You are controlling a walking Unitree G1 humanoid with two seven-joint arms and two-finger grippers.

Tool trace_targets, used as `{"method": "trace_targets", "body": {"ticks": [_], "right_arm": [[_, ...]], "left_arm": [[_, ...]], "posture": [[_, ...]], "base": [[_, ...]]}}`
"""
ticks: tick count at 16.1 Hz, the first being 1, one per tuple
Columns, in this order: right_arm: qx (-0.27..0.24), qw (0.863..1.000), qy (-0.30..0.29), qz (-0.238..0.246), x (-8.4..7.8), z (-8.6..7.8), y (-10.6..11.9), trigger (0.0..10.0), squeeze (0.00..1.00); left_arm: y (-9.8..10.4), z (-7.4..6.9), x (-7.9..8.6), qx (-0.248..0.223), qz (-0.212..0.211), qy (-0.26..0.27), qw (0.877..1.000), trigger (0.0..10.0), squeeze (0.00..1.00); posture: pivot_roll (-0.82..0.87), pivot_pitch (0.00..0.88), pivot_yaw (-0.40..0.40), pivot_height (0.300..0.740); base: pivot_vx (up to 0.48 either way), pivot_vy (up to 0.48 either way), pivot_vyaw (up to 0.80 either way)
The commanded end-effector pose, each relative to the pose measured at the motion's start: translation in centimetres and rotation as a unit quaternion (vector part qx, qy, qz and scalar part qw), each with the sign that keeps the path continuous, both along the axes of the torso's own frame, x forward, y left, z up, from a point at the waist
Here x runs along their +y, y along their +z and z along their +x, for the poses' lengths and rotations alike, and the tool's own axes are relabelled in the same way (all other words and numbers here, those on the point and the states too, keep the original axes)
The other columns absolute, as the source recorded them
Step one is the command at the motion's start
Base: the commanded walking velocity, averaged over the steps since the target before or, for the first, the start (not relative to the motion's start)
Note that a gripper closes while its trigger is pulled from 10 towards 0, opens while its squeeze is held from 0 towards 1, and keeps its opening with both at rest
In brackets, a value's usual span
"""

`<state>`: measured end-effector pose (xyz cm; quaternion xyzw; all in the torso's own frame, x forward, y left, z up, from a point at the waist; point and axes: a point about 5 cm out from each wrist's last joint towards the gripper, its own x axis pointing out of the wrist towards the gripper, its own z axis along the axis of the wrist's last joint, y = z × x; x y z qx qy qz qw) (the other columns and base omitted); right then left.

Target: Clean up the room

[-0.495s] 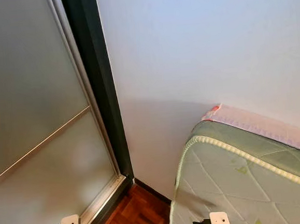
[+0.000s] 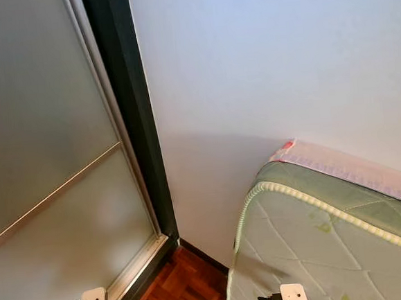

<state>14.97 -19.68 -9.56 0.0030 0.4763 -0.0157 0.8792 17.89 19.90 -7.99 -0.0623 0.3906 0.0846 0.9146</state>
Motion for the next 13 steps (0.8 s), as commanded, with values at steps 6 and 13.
{"method": "trace_targets", "body": {"ticks": [6,13], "right_arm": [[-0.031,0.997,-0.054,0.04,0.0,6.4,2.8,10.0,0.0],[-0.032,0.997,-0.06,0.03,-0.4,6.8,3.0,10.0,0.0]], "left_arm": [[2.1,4.8,-1.5,-0.025,-0.013,-0.028,0.999,10.0,0.0],[2.5,5.5,-1.9,-0.03,-0.02,-0.028,0.999,10.0,0.0]], "posture": [[0.05,0.0,-0.097,0.74],[0.05,0.0,-0.099,0.74]], "base": [[0.0,0.0,-0.47],[0.0,0.0,-0.79]]}}
